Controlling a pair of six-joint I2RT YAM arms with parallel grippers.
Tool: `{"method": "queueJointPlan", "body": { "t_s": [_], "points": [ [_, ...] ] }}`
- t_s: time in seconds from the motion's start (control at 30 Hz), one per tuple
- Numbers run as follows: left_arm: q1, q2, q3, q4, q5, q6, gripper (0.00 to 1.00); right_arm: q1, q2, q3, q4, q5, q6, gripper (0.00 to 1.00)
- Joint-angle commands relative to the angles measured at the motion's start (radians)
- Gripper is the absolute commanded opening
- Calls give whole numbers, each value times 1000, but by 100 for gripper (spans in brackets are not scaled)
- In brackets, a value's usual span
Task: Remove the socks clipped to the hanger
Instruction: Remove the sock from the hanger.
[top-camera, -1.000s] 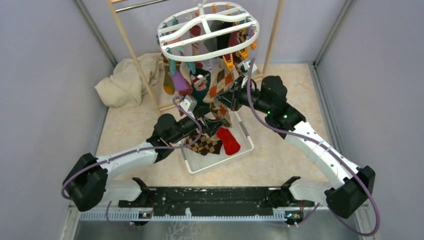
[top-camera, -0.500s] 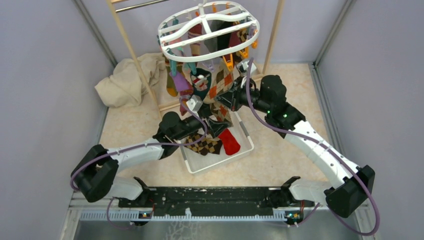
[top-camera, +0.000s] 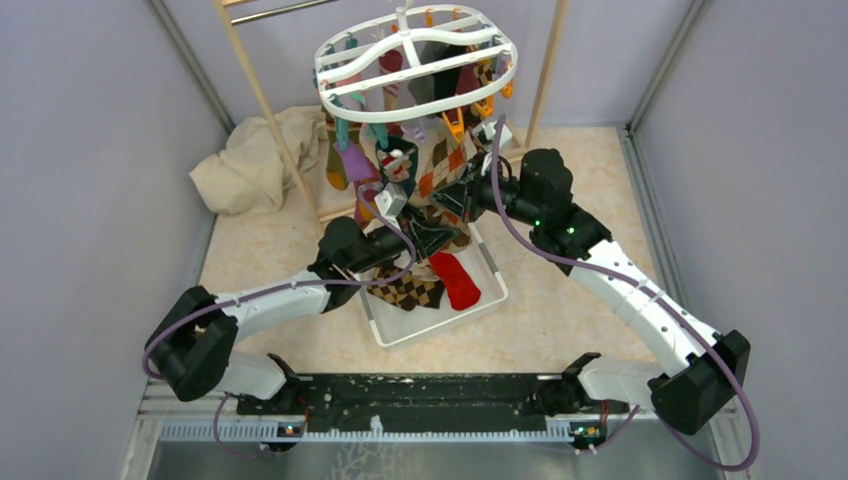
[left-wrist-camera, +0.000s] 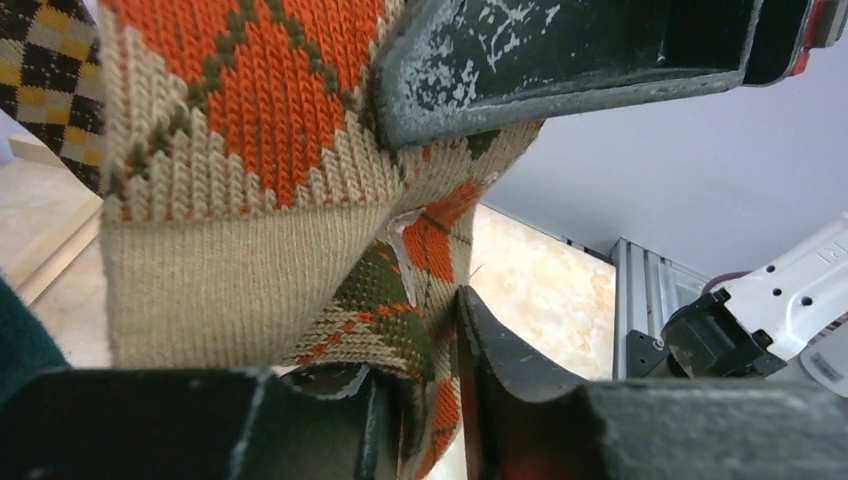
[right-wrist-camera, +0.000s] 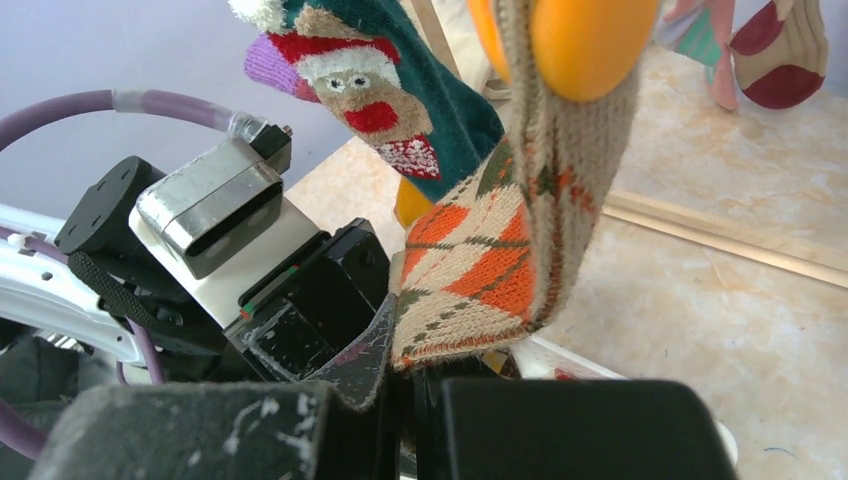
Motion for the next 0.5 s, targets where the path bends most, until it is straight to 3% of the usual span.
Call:
{"method": "queueJointPlan", "body": {
  "t_s": [0.0, 0.13, 0.2, 0.33, 0.47],
  "points": [
    [6, 1, 34, -24, 23, -6, 26, -6, 1, 44, 44, 1, -16, 0],
    [5, -5, 48, -69, 17, -10, 2, -6, 0, 37, 47, 8, -13, 0],
    [5, -10, 61, -120, 10, -2, 0, -6, -2, 35, 41, 18, -11, 3],
    [5, -38, 49, -171, -25, -6, 0, -7, -12, 31, 13, 70, -13, 38],
    [5, -66, 36, -211, -60, 1, 0, -6, -42, 4, -28, 184, -18, 54]
  ]
}}
